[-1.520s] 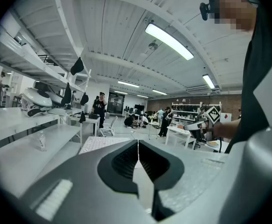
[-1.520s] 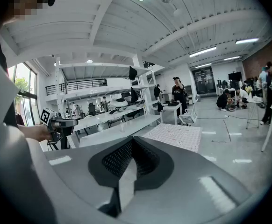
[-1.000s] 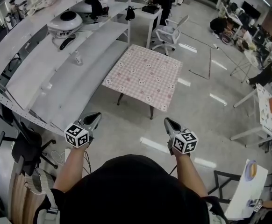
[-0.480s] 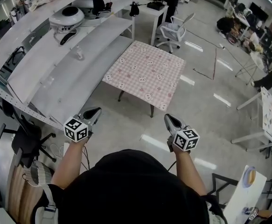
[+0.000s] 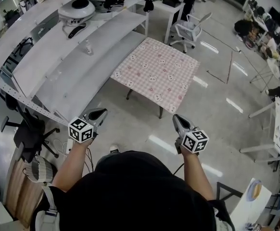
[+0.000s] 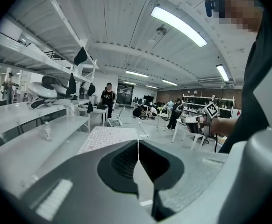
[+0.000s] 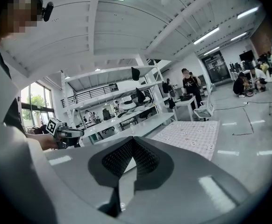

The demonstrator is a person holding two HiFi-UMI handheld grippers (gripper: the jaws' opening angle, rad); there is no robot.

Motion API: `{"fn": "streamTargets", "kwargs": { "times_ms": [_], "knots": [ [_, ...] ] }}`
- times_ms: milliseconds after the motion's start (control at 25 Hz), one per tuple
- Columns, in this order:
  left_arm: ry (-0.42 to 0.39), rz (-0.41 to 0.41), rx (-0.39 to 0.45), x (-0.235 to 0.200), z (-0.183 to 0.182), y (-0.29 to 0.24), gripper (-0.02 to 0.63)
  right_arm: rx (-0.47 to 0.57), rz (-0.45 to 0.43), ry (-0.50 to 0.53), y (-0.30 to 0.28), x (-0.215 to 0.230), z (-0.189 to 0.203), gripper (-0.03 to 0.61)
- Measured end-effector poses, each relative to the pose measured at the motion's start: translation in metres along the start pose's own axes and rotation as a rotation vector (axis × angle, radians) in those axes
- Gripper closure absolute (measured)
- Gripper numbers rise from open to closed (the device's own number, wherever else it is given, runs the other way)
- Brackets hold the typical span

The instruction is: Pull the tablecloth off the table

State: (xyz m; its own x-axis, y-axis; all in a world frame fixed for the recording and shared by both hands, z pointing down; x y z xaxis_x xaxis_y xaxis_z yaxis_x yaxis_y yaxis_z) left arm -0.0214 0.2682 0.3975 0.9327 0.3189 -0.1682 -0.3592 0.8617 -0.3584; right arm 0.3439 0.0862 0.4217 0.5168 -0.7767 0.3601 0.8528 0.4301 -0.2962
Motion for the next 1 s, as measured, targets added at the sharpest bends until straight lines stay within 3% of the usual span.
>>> {"fn": "streamTargets", "kwargs": {
  "times_ms": [400, 1000],
  "knots": [
    [0.040, -0.002, 0.010, -0.054, 0.009, 0.000, 0.609, -0.044, -0.021, 0.027, -0.055, -0.020, -0.004, 0.546],
    [0.047, 0.071, 0.020, -0.213, -0.012, -0.016, 0.609, -0.049, 0.079, 0.014, -0.162, -0.060, -0.033, 0.546]
  ]
}}
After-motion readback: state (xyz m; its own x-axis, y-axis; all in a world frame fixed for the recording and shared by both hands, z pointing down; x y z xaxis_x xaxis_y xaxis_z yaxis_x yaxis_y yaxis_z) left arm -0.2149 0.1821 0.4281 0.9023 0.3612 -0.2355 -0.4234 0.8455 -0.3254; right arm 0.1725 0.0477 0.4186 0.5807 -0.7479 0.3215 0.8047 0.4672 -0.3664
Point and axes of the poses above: the fingertips, and each gripper's own axes: y backward along the fingers, x to its right, z out of its underside, the point moved 7 cm from there along y, backward along the fingers, and after that the axes turned 4 degrees about z, right-handed, at the moved point
